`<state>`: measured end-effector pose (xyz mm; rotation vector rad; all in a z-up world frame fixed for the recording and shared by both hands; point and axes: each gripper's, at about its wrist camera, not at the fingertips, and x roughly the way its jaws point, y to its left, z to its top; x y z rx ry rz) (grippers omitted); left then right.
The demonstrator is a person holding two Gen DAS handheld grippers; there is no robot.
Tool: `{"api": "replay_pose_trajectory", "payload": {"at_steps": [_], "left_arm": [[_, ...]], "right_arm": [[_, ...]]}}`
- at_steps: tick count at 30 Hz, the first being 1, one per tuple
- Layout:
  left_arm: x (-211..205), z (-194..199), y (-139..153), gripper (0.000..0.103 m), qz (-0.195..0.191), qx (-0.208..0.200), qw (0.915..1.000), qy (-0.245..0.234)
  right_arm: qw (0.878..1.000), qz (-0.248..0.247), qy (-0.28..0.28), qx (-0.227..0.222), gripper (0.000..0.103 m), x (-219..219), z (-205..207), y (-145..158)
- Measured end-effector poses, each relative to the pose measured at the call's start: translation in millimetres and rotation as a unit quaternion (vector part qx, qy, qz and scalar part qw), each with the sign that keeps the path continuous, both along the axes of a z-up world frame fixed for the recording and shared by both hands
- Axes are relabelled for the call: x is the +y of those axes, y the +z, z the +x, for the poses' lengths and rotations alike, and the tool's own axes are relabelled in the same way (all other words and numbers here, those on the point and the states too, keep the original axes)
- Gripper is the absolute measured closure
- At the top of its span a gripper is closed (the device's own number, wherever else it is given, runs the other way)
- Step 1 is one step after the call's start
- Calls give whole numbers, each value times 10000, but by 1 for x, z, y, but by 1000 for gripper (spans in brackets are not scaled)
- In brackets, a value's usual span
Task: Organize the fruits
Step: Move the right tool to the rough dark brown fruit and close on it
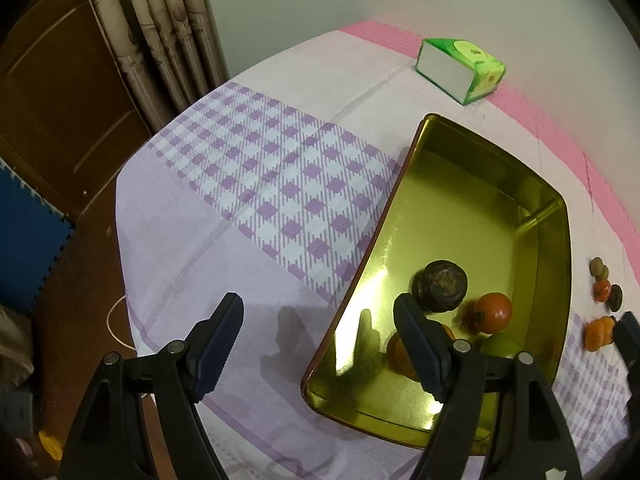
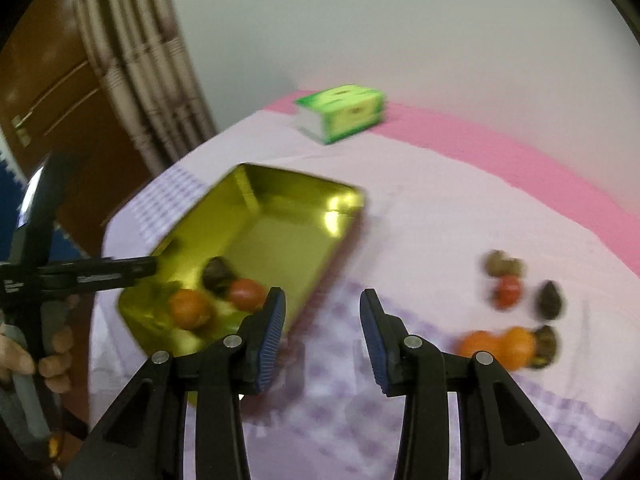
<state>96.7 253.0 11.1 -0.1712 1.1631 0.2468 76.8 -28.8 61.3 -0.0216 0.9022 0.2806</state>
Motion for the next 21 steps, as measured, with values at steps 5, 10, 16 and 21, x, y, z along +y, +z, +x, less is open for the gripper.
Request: {"api": "replay_pose_trajectory", "payload": {"at_steps": [5, 10, 16, 21], "left_arm": [[-4, -1, 0, 28, 38, -26, 10000, -69], [-10, -1, -1, 28, 112, -37, 9998, -166], [-21, -3, 4, 28, 160, -255, 9986, -438], [-35, -5, 11, 26, 215, -461, 9958, -762]], "right_arm": [[9978, -283, -597, 8, 63, -54, 1, -5], [9919, -435, -1189, 144, 63, -106, 0, -18], [9876, -499, -1452, 321, 63, -136, 0, -33], [9864, -538, -1479, 472, 63, -144, 8, -49]]}}
